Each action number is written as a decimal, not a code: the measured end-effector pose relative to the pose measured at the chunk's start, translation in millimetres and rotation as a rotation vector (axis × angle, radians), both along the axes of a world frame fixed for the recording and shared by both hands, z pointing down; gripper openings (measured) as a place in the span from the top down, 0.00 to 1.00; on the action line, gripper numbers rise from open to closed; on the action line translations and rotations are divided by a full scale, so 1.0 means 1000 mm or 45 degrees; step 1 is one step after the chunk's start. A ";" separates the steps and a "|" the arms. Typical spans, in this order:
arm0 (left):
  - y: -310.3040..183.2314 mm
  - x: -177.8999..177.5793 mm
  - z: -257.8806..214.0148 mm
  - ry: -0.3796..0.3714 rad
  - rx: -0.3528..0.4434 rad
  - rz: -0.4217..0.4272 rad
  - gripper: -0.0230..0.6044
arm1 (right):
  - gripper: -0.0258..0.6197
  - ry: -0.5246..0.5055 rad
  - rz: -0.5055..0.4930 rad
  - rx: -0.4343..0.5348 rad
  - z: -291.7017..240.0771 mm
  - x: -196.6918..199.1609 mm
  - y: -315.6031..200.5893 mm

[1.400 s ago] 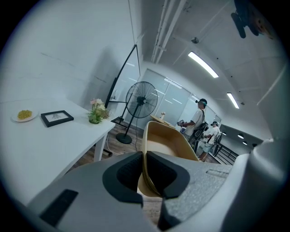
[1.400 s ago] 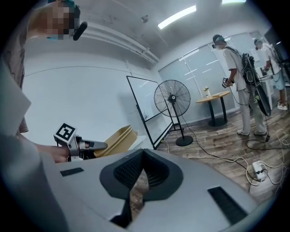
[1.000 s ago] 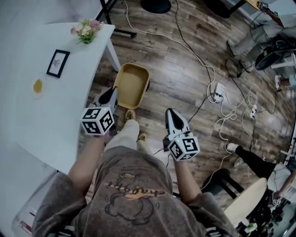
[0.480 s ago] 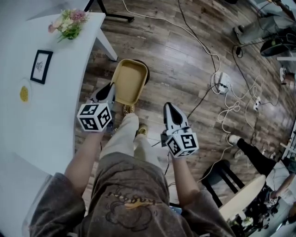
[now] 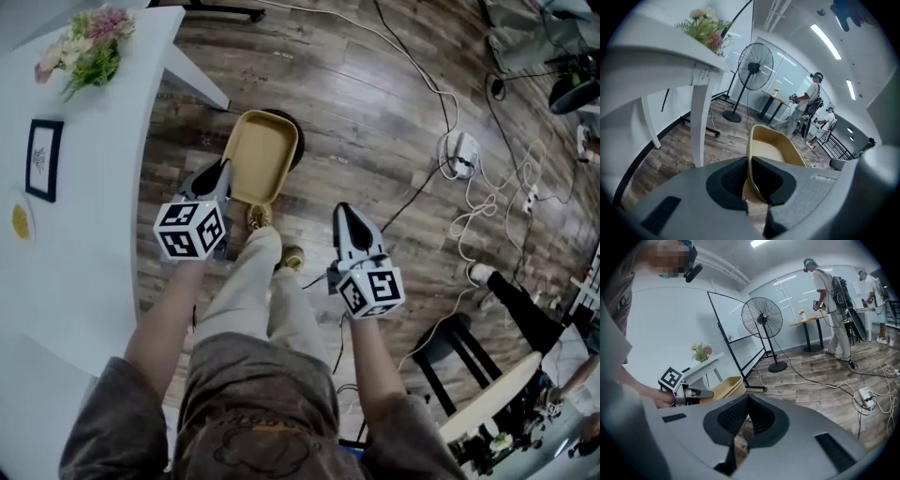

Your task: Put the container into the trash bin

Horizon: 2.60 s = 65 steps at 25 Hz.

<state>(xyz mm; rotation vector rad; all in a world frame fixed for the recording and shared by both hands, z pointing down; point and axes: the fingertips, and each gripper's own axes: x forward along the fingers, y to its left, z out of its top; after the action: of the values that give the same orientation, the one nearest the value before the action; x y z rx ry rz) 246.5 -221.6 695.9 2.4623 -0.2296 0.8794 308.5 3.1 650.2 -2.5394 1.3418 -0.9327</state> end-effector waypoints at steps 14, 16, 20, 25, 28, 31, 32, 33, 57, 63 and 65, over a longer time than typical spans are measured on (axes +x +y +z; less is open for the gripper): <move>-0.006 0.031 0.148 -0.087 -0.006 0.062 0.93 | 0.96 -0.059 0.032 -0.038 0.135 0.022 -0.017; -0.005 0.030 0.168 -0.108 -0.003 0.067 0.93 | 0.96 -0.077 0.034 -0.045 0.155 0.021 -0.017; -0.004 0.033 0.202 -0.138 0.003 0.075 0.93 | 0.96 -0.102 0.036 -0.058 0.189 0.024 -0.016; -0.004 0.034 0.244 -0.180 0.004 0.088 0.93 | 0.96 -0.123 0.009 -0.066 0.228 0.026 -0.025; -0.003 0.035 0.265 -0.198 0.009 0.111 0.93 | 0.96 -0.134 -0.010 -0.069 0.246 0.026 -0.029; -0.003 0.035 0.281 -0.212 0.015 0.126 0.93 | 0.96 -0.140 -0.037 -0.074 0.260 0.025 -0.033; -0.004 0.035 0.286 -0.218 0.020 0.130 0.93 | 0.96 -0.142 -0.043 -0.073 0.263 0.024 -0.035; -0.005 0.035 0.291 -0.224 0.025 0.131 0.93 | 0.96 -0.145 -0.046 -0.071 0.266 0.024 -0.036; 0.011 0.062 0.406 -0.472 0.195 0.331 0.93 | 0.96 -0.195 -0.038 -0.082 0.271 0.018 -0.020; 0.013 0.068 0.430 -0.567 0.262 0.369 0.92 | 0.96 -0.212 -0.025 -0.085 0.277 0.024 -0.014; 0.013 0.071 0.435 -0.595 0.278 0.384 0.92 | 0.96 -0.217 -0.018 -0.089 0.280 0.026 -0.010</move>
<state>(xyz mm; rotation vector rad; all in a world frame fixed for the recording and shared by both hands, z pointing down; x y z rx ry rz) 317.1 -208.4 1131.1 2.4908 -0.1187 1.6372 334.4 -7.4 930.4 -2.4369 1.3009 -1.1888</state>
